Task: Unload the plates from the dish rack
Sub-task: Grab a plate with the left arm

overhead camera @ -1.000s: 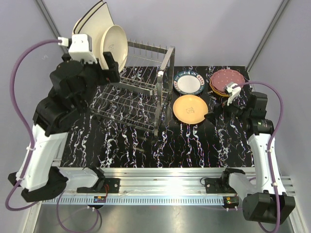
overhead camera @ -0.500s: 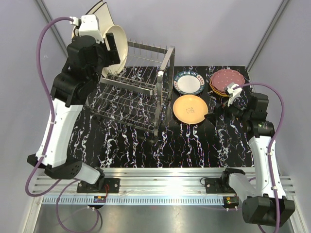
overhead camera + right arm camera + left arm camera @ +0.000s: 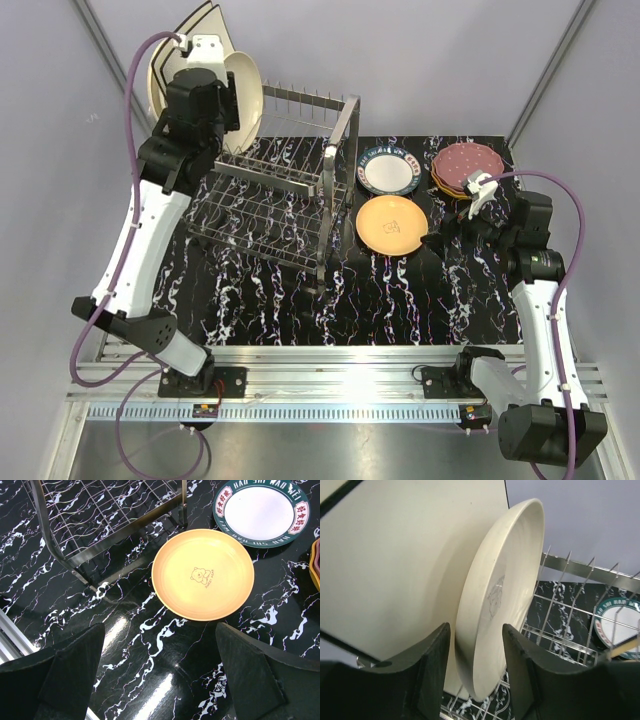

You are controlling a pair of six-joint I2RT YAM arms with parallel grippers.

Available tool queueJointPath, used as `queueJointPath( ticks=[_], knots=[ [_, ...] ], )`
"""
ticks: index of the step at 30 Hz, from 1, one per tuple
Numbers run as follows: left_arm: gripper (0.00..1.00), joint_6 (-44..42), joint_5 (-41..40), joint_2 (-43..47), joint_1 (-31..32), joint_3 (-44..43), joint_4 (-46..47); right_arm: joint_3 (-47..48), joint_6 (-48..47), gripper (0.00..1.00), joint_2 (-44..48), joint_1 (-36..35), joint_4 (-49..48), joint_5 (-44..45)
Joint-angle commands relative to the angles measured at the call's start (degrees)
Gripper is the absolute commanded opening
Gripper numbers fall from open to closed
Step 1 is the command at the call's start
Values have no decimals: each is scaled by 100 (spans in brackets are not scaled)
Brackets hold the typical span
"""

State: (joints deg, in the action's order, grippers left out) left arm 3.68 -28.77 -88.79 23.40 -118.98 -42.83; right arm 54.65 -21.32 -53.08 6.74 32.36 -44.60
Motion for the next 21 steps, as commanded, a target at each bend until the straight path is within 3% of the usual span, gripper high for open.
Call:
queueJointPath(
  ticks=[1, 4, 7, 15, 21],
  knots=[
    [48, -579, -172, 187, -28, 269, 705, -34, -30, 100, 61, -24, -230, -23],
    [44, -763, -199, 205, -81, 445, 864, -34, -30, 100, 61, -24, -248, -14],
    [31, -930, -321, 257, -90, 612, 1109, -34, -30, 100, 70, -15, -239, -5],
    [21, -1545, -629, 433, -90, 1043, 1874, -25, -30, 100, 78, -6, -248, -5],
    [6, -1835, -331, 644, -90, 1105, 2401, -34, -30, 100, 70, -6, -248, 4]
  ],
)
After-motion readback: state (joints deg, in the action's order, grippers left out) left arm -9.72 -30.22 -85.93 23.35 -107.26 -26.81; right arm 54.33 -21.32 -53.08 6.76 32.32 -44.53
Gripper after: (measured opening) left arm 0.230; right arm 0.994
